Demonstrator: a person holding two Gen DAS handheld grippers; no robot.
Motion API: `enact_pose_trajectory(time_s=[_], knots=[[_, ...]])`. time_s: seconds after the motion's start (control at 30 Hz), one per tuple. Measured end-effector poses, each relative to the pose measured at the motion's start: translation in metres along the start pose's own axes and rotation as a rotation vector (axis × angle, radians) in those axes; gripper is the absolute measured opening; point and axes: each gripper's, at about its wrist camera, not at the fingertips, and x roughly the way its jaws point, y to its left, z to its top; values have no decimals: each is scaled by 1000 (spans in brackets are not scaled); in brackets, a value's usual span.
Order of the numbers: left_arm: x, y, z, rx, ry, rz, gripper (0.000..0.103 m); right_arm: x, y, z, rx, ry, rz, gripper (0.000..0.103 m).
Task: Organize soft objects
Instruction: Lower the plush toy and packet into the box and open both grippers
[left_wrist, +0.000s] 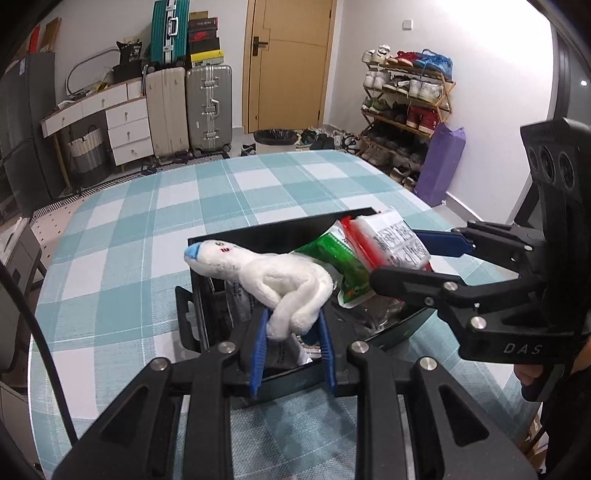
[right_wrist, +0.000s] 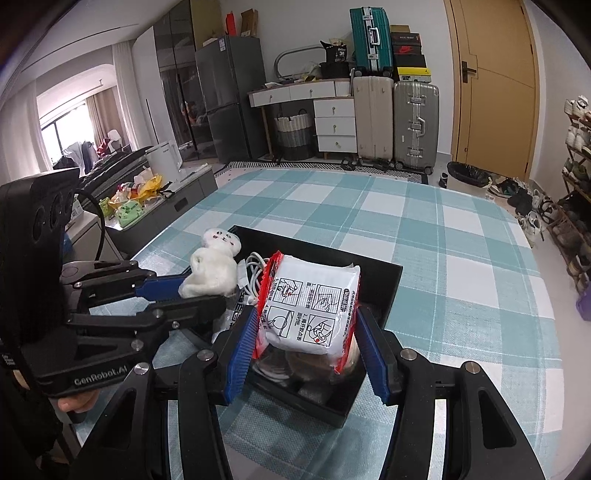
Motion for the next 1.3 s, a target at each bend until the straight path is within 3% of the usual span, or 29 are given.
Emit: enact_pose_trajectory(time_s=[0.6, 0.7, 0.73, 0.87, 0.93, 1.03, 1.1, 1.17, 1.2, 1.3], knots=[[15, 8, 2, -13, 41, -16, 25, 32, -3, 6, -33, 41, -26, 54], [14, 7, 2, -6, 44, -6, 27, 30, -3, 6, -37, 35, -21, 61], [13, 6, 2, -4, 45, -2, 32, 29, -2, 6, -41, 31, -29, 67], [4, 7, 0, -5, 35, -12, 51, 16, -3, 4, -39, -9, -36, 74], [-2, 4, -2, 4, 23, -4, 55, 8, -6, 2, -32, -29, -47, 82], [-8, 3, -4, 14, 15, 18, 59, 0, -8, 0, -27, -41, -55, 86], [-14, 2, -6, 12, 2, -5, 73, -6, -9, -3, -23, -49, -60, 91], [-21, -1, -8, 13, -21, -6, 100, -13, -8, -6, -18, -66, -61, 97], [-26, -3, -10, 17, -42, 31, 103, -17, -8, -8, -13, -79, -60, 100], [-35, -5, -16, 15, -77, 40, 103, -28, -6, -14, -1, -117, -51, 102]])
